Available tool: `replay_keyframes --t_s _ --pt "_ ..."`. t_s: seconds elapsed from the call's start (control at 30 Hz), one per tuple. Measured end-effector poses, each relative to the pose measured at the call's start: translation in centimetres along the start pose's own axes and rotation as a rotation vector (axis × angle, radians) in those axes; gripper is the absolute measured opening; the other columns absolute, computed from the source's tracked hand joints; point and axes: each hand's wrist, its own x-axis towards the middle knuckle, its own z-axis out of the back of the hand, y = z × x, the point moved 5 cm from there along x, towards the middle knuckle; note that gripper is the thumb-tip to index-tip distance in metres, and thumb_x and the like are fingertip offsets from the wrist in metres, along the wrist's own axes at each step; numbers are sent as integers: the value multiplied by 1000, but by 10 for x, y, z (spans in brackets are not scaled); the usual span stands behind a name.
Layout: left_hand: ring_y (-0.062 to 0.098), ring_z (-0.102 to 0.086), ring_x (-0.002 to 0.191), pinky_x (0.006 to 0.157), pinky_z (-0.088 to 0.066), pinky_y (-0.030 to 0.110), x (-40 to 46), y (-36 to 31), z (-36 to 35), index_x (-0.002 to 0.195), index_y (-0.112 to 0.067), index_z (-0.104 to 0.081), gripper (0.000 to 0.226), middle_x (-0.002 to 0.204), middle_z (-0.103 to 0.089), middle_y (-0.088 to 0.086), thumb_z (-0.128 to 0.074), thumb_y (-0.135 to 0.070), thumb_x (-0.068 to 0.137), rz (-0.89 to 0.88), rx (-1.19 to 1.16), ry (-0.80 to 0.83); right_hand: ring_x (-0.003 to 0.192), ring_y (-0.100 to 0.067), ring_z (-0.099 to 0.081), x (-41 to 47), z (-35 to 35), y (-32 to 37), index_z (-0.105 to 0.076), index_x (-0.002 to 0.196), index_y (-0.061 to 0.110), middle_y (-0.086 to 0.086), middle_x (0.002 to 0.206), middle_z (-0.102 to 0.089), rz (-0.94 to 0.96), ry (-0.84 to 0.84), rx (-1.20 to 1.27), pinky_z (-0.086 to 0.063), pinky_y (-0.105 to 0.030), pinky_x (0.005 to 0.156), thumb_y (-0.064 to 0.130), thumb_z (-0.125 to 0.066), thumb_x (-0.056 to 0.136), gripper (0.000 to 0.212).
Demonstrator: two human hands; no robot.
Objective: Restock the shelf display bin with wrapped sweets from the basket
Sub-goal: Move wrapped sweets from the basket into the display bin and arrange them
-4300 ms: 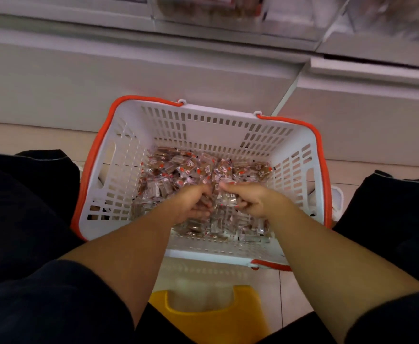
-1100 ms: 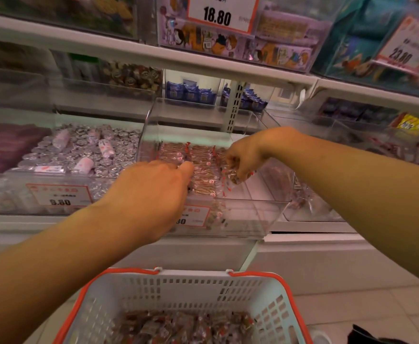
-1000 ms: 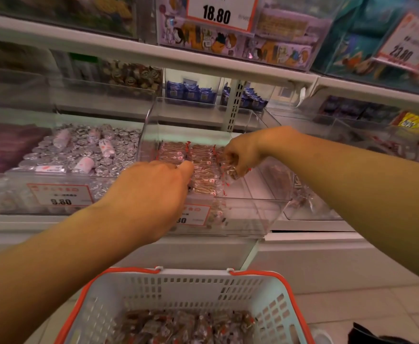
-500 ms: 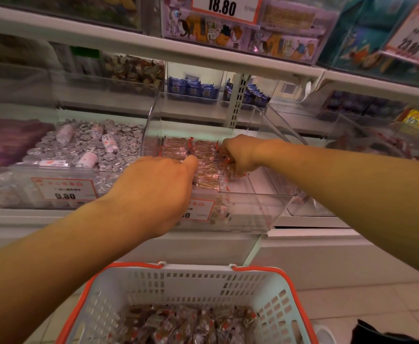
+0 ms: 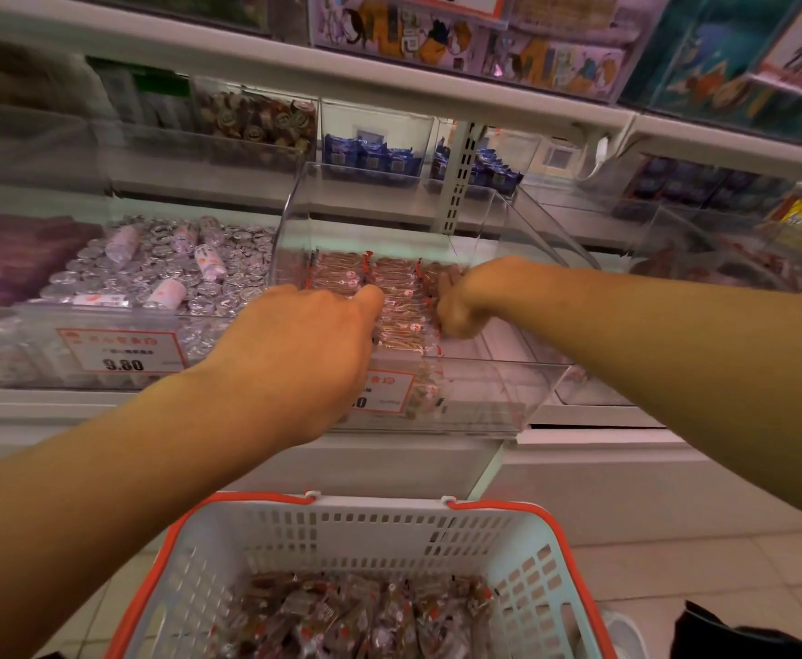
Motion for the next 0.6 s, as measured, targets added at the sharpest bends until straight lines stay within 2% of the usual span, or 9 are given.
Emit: replay_keyframes --t_s 0.07,0.13,0.17,0.23,0.27,0.3,0.47,0.53,0.6 --pt "19 -37 55 59 -23 35 0 0 0 108 -24 -38 11 66 -40 -5 -42 -24 97 2 11 5 145 -37 -25 0 2 1 -23 154 7 -20 158 -23 -2 -35 21 -26 -51 118 29 -34 103 56" --pt "19 -36 54 59 -21 36 0 -1 1 107 -24 -38 11 64 -38 -6 -43 -24 97 4 19 10 140 -34 -34 -4 9 0 -38 148 9 -18 153 -34 28 -76 114 -31 -48 115 25 -38 103 48" --pt "19 -36 54 58 -20 36 0 -1 0 106 -24 -38 10 63 -37 -6 -43 -24 97 6 20 13 132 -31 -44 -8 14 -2 -49 141 8 -17 146 -45 47 -92 168 -37 -44 111 23 -41 103 41" --pt "20 -37 55 57 -20 37 0 0 0 106 -24 -38 8 62 -35 -6 -41 -25 98 11 7 19 102 -24 -61 -15 22 -7 -67 115 9 -10 116 -66 64 -115 262 -49 -38 93 28 -50 101 29" --pt "21 -38 56 58 -21 36 0 0 0 105 -23 -38 8 62 -34 -6 -41 -26 99 12 -2 23 93 -22 -62 -17 25 -11 -67 107 11 -5 102 -67 63 -128 308 -51 -37 86 35 -57 98 28" --pt "22 -40 58 59 -23 36 -1 0 0 105 -23 -38 8 62 -34 -5 -42 -26 98 13 -10 27 91 -22 -62 -19 27 -13 -65 106 13 -1 95 -64 58 -146 334 -51 -36 84 40 -64 93 30" --pt "23 -39 57 58 -23 36 -2 1 1 99 -24 -34 12 61 -33 -6 -45 -27 97 5 -19 11 100 -26 -61 -22 30 -19 -57 129 13 -3 112 -63 24 -246 276 -52 -36 89 41 -83 76 65" --pt "20 -36 55 57 -22 36 -2 0 1 99 -24 -33 10 60 -31 -7 -43 -27 98 6 -21 10 105 -27 -62 -23 31 -23 -56 131 11 -6 119 -64 5 -286 293 -52 -37 93 38 -87 70 73" --pt "21 -40 58 58 -24 36 -1 0 1 104 -24 -37 10 61 -34 -7 -44 -28 98 8 -35 11 108 -29 -62 -24 32 -26 -56 131 10 -8 123 -63 -11 -302 295 -52 -39 95 35 -89 67 76"
